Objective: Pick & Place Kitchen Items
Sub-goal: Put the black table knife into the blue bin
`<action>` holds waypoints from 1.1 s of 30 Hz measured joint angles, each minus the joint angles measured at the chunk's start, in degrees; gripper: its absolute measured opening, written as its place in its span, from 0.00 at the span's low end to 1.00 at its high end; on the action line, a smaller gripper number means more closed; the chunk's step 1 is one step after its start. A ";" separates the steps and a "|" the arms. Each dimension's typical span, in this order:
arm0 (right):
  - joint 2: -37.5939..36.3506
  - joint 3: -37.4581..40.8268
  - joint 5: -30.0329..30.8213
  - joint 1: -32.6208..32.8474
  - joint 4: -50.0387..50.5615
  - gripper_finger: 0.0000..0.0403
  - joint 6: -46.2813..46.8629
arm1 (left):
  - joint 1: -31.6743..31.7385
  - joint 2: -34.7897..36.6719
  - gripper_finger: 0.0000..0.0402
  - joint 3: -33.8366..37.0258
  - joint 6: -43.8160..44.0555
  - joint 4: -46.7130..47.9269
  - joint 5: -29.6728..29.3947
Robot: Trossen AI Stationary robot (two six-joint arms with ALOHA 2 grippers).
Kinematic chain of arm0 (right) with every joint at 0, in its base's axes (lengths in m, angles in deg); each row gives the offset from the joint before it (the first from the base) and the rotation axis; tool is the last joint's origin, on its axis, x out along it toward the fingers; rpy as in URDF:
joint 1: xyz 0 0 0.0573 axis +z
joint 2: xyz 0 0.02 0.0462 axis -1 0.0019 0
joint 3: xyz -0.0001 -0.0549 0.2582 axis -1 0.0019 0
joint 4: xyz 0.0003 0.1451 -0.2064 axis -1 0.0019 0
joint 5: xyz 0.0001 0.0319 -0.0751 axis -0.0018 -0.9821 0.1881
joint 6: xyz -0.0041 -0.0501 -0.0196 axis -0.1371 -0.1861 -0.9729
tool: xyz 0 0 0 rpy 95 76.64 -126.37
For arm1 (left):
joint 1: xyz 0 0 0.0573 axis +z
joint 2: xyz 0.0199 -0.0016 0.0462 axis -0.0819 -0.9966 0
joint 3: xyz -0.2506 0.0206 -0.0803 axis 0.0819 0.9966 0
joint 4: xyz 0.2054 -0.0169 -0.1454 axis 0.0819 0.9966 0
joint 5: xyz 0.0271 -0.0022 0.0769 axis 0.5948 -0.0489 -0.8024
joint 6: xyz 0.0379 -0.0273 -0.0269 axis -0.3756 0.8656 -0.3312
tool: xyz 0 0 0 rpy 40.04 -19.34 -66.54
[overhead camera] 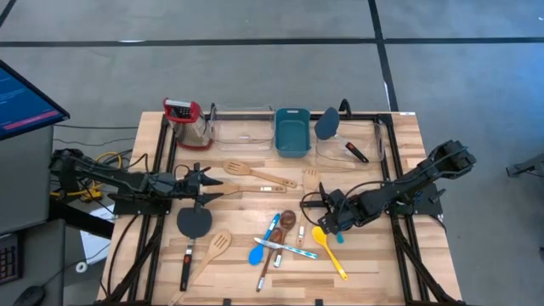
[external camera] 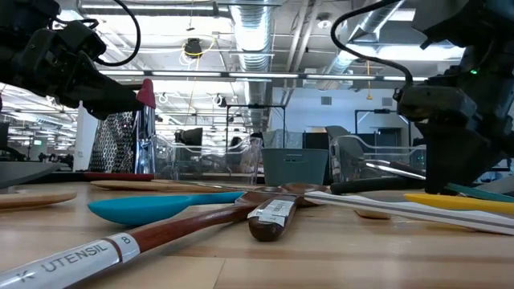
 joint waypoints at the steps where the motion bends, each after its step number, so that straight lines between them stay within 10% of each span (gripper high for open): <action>1: 0.00 0.00 0.00 0.00 -0.06 0.39 0.00 | 0.02 0.00 0.44 0.02 0.00 0.00 0.00; 15: 0.00 0.04 -0.15 -0.04 0.10 0.06 -0.15 | 0.01 0.00 0.44 0.02 0.00 -0.02 0.08; 33: -2.24 -1.07 -2.64 -0.02 -0.82 0.06 -2.24 | 0.00 0.00 0.44 0.02 0.02 -0.04 0.22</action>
